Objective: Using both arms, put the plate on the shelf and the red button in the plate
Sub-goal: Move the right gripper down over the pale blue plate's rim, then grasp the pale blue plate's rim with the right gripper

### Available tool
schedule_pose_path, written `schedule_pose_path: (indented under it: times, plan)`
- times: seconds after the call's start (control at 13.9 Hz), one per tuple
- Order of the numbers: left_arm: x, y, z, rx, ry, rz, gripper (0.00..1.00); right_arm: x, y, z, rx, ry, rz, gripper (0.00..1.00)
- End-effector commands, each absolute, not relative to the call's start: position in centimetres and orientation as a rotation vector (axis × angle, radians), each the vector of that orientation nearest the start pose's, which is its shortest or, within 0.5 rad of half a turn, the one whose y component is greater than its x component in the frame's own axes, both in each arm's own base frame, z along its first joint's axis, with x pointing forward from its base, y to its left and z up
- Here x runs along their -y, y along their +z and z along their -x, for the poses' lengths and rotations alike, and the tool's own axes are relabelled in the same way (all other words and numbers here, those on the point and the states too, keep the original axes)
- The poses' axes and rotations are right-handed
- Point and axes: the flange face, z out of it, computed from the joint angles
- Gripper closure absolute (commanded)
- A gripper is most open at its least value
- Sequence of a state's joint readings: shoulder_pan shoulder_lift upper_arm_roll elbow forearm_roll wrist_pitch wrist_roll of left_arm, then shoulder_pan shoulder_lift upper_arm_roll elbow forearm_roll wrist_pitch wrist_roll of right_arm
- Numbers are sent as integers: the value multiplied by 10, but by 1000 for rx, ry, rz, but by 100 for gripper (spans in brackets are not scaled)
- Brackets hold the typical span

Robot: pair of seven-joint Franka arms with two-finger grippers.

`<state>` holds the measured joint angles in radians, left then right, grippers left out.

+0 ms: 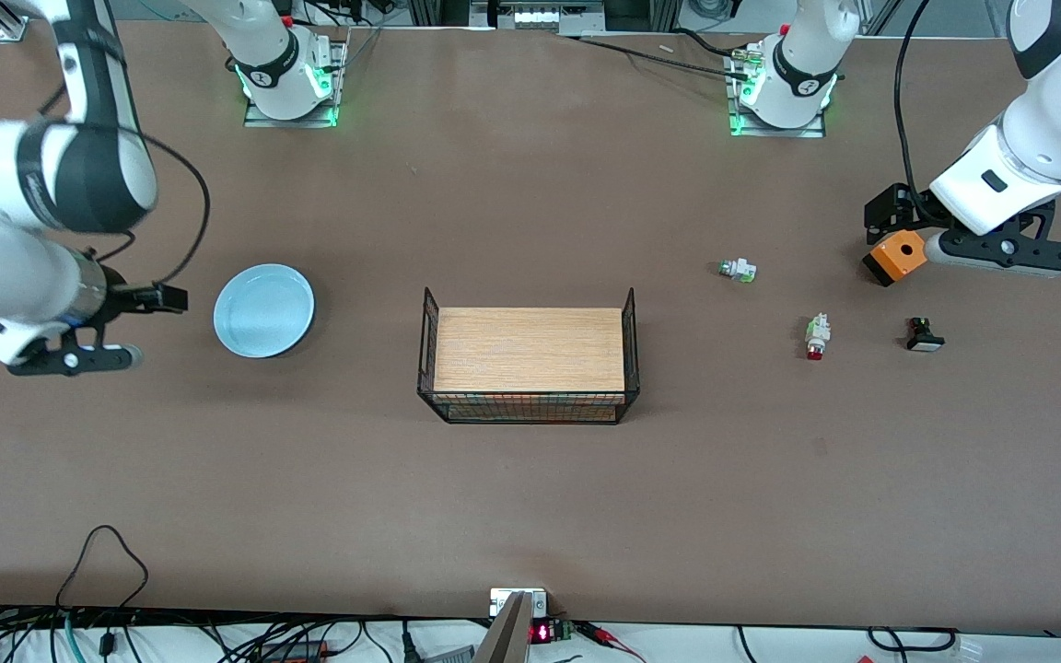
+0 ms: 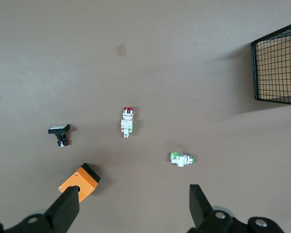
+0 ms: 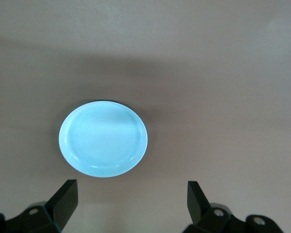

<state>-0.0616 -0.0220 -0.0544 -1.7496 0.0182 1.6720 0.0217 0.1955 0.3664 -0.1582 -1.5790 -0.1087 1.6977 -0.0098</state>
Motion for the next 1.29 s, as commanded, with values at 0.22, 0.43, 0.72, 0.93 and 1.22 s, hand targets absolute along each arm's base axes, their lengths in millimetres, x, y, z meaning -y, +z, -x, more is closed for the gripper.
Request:
schedule_pose_path:
  times: [0.22, 0.43, 0.72, 0.93, 1.22]
  plan:
    - [61, 566, -544, -246, 86, 3121, 0, 34, 283, -581, -8, 258, 3215, 0]
    - [60, 565, -545, -243, 88, 3122, 0, 46, 240, -552, -41, 152, 3213, 0]
    - [61, 565, -545, -246, 88, 3121, 0, 44, 205, -533, -53, 154, 3204, 0]
    - [61, 565, -545, -246, 88, 3121, 0, 44, 175, -519, -63, 226, 3196, 7]
    - [61, 565, -545, -246, 88, 3121, 0, 41, 165, -509, -60, 292, 3191, 76]
